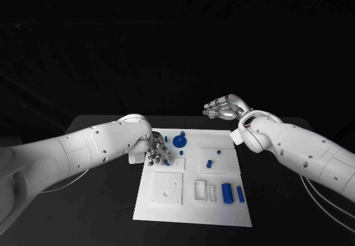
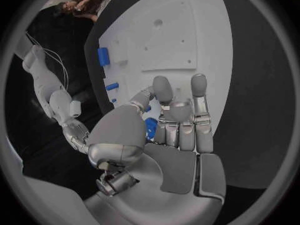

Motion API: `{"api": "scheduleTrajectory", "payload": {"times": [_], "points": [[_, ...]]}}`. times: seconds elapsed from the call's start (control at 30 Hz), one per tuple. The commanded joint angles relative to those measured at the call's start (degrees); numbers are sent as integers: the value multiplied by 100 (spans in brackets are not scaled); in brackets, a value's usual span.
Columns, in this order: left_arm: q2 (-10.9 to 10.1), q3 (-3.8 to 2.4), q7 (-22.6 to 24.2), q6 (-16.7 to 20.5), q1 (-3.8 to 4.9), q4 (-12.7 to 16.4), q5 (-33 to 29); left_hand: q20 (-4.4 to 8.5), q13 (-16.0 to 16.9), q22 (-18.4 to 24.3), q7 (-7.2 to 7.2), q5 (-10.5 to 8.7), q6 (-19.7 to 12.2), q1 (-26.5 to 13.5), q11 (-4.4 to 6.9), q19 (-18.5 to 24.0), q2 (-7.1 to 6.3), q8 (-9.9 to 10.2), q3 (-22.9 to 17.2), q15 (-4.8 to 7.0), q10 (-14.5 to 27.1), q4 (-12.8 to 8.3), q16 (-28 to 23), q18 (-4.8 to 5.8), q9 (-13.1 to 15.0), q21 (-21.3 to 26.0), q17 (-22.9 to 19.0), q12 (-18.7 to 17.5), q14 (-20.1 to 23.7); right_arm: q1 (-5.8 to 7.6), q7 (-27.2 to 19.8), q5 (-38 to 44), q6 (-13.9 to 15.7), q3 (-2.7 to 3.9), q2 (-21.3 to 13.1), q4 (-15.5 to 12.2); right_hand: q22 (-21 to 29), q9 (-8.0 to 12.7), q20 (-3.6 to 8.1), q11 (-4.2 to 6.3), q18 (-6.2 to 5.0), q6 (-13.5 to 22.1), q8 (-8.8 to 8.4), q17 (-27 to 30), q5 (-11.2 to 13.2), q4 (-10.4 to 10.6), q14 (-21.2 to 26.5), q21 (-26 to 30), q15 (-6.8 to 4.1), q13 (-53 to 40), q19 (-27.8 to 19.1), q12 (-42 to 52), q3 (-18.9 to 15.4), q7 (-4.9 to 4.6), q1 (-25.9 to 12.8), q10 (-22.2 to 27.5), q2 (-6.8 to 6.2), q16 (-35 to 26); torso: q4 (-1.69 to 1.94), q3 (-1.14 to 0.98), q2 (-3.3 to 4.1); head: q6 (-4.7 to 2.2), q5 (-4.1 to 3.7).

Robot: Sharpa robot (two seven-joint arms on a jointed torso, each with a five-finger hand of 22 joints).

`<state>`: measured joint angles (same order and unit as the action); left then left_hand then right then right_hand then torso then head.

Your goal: Assemble the parts on the task board

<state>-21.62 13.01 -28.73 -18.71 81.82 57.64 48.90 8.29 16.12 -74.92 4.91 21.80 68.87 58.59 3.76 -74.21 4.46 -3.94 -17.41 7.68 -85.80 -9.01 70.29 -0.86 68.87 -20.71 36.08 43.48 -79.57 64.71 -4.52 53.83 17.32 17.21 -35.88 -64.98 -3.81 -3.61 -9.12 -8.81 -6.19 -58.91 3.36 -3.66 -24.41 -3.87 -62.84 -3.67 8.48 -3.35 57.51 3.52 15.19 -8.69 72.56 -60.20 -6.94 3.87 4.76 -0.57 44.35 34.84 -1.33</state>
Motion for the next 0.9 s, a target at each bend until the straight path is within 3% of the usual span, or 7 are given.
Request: {"api": "scheduleTrajectory", "payload": {"times": [0.03, 0.9], "points": [[1, -5, 66, 196, -1, 27, 85, 5, -7, -106, -894, 14, 1222, 150, 222, -5, 154, -17, -46, 37, -93, -9, -17, 59, 7, 27, -5, 7, -9, -5, -30, 18, -79, 3, -1, -11, 8, 9, 15, -3, -94, 41, 15, 9, -25, 1, 33, -27, 6, 5, -45, -18, -19, 12, 27, 31, 23, -25, -3, 0, 4, -2, -1], [75, -9, 127, 184, -7, 47, 29, 11, -15, -105, -893, -15, 1215, 146, 221, -6, 158, -17, -47, 39, -94, 2, -29, 65, 15, 38, -33, 4, -4, -7, -30, 18, -85, 3, 20, -11, 8, 9, 15, -3, -94, 41, 15, 9, -25, 1, 33, -27, 6, 5, -45, -18, -19, 12, 27, 31, 23, -25, -8, -7, 1, -9, 2]]}}
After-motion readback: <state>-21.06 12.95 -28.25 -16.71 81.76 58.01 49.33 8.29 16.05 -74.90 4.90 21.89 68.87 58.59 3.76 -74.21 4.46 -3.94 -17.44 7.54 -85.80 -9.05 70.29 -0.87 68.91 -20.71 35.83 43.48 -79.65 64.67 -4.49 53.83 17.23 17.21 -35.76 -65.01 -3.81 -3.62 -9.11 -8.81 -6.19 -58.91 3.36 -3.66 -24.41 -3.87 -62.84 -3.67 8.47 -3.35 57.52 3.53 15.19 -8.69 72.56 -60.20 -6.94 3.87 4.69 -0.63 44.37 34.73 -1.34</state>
